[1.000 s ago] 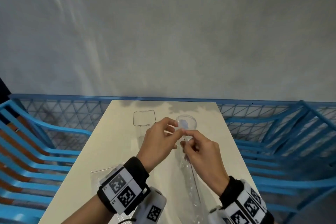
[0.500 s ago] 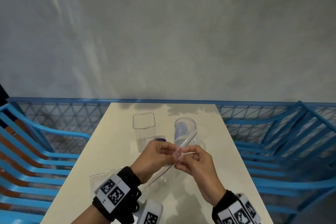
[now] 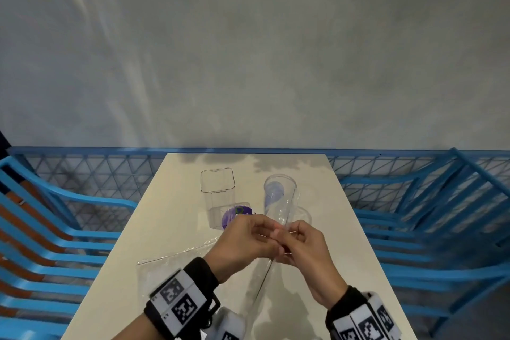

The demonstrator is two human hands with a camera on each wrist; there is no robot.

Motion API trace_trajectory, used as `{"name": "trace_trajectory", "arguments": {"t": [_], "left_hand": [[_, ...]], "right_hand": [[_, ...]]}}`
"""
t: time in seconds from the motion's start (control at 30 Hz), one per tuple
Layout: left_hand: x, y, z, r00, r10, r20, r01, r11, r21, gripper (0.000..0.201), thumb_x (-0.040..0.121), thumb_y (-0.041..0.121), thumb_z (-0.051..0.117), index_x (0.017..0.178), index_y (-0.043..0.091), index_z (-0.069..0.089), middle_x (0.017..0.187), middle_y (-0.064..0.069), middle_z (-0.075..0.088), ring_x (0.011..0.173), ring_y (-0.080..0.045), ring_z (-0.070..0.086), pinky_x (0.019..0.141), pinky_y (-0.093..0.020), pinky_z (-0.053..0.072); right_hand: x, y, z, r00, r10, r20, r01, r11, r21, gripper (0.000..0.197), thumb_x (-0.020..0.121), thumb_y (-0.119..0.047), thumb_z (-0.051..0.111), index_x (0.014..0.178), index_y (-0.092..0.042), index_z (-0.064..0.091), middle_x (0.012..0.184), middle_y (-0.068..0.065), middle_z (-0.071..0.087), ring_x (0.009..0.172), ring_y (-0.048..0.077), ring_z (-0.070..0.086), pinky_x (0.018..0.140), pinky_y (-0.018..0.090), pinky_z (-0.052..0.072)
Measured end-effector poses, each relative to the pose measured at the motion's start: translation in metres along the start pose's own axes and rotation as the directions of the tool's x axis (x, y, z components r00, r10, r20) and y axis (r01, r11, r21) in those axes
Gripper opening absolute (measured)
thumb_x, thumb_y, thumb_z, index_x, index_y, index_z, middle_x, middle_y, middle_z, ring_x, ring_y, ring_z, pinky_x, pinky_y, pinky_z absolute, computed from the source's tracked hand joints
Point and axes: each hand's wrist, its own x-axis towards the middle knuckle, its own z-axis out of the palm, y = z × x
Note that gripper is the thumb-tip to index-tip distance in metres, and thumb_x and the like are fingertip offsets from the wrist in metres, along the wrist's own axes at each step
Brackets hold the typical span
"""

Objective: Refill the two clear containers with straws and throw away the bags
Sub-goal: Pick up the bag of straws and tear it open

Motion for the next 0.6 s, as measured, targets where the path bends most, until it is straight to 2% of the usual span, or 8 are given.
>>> {"name": "trace_trajectory", "arguments": {"t": [0.1,0.2,0.33,0.4,0.5,0.6], "left_hand": [[0.000,0.001,-0.005,0.997,-0.067,-0.032,0.063,0.990,-0.126,0.025,0.079,-0.002,0.070,0.103,0.001,0.064,0.086,-0.017,0.069,0.078,-0.024,0.071,0.077,-0.035,0.061],[0.001,0.001,-0.007,0.994,-0.081,-0.073,0.071,0.989,-0.131,0.016,0.086,0.006,0.066,0.099,-0.004,0.064,0.084,-0.017,0.065,0.068,-0.015,0.069,0.068,-0.029,0.060],[-0.003,0.007,-0.007,0.998,-0.064,-0.004,0.062,0.986,-0.156,0.021,0.089,0.017,0.064,0.095,-0.002,0.069,0.078,-0.007,0.071,0.066,-0.013,0.066,0.070,-0.029,0.060],[-0.006,0.010,-0.007,0.999,-0.034,0.012,0.036,0.983,-0.178,0.024,0.087,0.021,0.067,0.093,-0.002,0.071,0.076,-0.008,0.071,0.065,-0.013,0.065,0.069,-0.027,0.058],[-0.006,0.010,-0.007,0.999,-0.034,-0.018,0.029,0.978,-0.209,0.024,0.083,0.020,0.071,0.091,-0.003,0.072,0.078,-0.013,0.071,0.065,-0.016,0.066,0.071,-0.029,0.058],[-0.009,0.009,-0.010,0.998,-0.050,-0.034,0.038,0.957,-0.287,0.019,0.083,0.011,0.070,0.092,-0.006,0.072,0.079,-0.017,0.071,0.067,-0.020,0.067,0.069,-0.029,0.058]], "right_hand": [[0.000,-0.005,-0.007,0.998,-0.010,0.070,0.007,0.999,0.041,0.007,0.086,0.006,0.058,0.087,0.010,0.062,0.073,0.018,0.069,0.066,0.025,0.070,0.064,0.033,0.059],[-0.002,-0.011,-0.006,0.990,-0.015,0.138,0.006,0.998,0.059,0.011,0.087,0.006,0.059,0.092,0.014,0.065,0.080,0.021,0.072,0.070,0.028,0.071,0.063,0.029,0.058],[-0.003,-0.014,-0.003,0.996,-0.031,0.085,0.033,0.999,-0.024,0.009,0.081,0.003,0.066,0.086,0.009,0.066,0.070,0.019,0.069,0.054,0.017,0.062,0.051,0.023,0.051],[-0.003,-0.016,-0.003,0.995,-0.031,0.097,0.035,0.999,-0.039,0.006,0.079,0.000,0.070,0.082,0.004,0.066,0.068,0.018,0.069,0.050,0.016,0.058,0.049,0.023,0.048],[-0.002,-0.019,-0.006,0.989,-0.029,0.147,0.035,0.999,-0.040,0.010,0.078,0.001,0.072,0.083,0.007,0.066,0.064,0.016,0.067,0.050,0.018,0.058,0.051,0.023,0.050],[-0.003,-0.024,-0.012,0.978,0.009,0.207,-0.012,1.000,0.010,0.008,0.077,0.006,0.070,0.083,0.008,0.067,0.063,0.014,0.066,0.052,0.017,0.061,0.054,0.023,0.053]]}}
